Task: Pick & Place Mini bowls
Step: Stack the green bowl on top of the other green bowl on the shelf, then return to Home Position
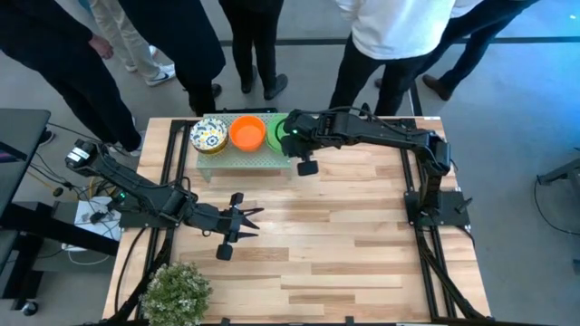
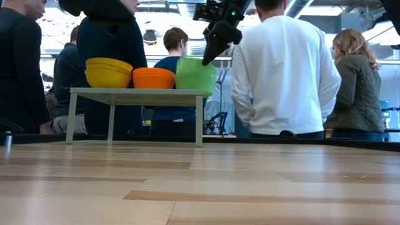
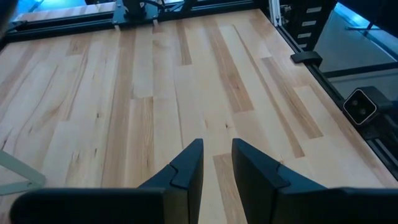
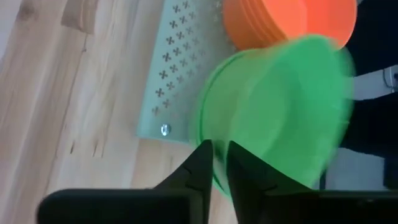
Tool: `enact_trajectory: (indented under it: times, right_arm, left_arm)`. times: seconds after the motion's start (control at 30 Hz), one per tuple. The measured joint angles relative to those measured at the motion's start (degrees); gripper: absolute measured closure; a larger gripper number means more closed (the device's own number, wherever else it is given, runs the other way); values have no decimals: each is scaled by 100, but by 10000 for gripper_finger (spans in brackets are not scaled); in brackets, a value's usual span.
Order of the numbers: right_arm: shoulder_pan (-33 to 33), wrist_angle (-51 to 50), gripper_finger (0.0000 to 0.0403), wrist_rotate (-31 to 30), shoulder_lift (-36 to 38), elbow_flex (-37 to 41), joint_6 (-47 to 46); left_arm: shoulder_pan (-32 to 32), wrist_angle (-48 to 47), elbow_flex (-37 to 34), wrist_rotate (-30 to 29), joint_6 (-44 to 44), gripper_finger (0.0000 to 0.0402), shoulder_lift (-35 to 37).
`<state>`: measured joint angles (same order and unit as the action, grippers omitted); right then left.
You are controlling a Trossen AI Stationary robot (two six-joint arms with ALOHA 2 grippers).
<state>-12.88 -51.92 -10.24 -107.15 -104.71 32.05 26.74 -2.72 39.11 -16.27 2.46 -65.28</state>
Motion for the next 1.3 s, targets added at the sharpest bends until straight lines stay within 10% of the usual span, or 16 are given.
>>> enact_trajectory:
  times: [0.53, 1.3]
  right_arm:
    - [74, 116, 279, -35, -1, -44, -156]
    - [1245, -1309, 284, -31, 11, -3037, -905]
  left_arm:
    - [0, 7, -2, 0, -2, 315, 0]
    - [0, 20, -4, -10, -113, 315, 1145]
